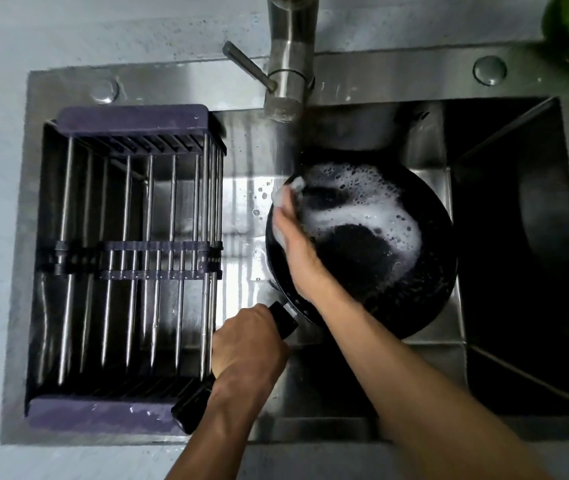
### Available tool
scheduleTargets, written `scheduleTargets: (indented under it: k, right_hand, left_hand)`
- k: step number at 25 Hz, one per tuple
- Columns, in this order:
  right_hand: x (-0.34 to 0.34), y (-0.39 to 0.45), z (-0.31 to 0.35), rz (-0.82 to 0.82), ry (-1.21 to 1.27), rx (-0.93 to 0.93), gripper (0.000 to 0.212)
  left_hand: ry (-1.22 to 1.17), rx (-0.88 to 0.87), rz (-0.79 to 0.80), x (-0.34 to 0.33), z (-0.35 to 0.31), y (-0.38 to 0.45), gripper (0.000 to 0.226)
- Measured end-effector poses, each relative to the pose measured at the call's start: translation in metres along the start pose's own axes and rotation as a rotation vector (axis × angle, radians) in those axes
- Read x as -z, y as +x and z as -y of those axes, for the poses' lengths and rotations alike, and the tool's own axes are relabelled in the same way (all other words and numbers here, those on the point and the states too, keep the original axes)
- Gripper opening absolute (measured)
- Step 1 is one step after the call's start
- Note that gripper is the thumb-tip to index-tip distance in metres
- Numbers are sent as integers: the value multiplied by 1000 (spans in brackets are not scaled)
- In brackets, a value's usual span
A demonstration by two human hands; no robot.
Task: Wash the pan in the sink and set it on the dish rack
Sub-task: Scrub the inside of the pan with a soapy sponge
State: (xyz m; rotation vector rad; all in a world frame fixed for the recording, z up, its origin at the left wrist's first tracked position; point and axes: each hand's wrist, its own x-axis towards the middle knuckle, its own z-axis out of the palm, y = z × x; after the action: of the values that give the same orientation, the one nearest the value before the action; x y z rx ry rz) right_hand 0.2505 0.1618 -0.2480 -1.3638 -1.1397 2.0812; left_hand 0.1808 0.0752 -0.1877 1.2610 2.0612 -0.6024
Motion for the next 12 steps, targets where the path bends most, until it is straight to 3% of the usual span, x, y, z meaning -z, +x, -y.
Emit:
scheduleTargets:
  k: [1, 3, 4, 6, 9, 12]
  right_hand:
    - [-1, -12, -6, 65, -34, -70, 63]
    - [10, -26, -22, 298, -52, -43, 60]
    - [16, -18, -24, 312, -44, -40, 62]
    - [24, 21, -14, 169, -175, 5, 70]
    - [72, 66, -11, -64, -943, 95, 76]
    - [161, 54, -9, -189, -1654, 35, 79]
  left_hand:
    - [-2, -5, -1, 0, 0, 0, 32]
    - [-5, -11, -4, 0, 1, 1, 31]
    - [-5, -15, -9, 1, 1, 1, 31]
    - [-8, -23, -31, -2, -1, 3, 30]
    - [-11, -31, -44, -4, 2, 1, 29]
    - [-9, -7, -44, -7, 3, 5, 29]
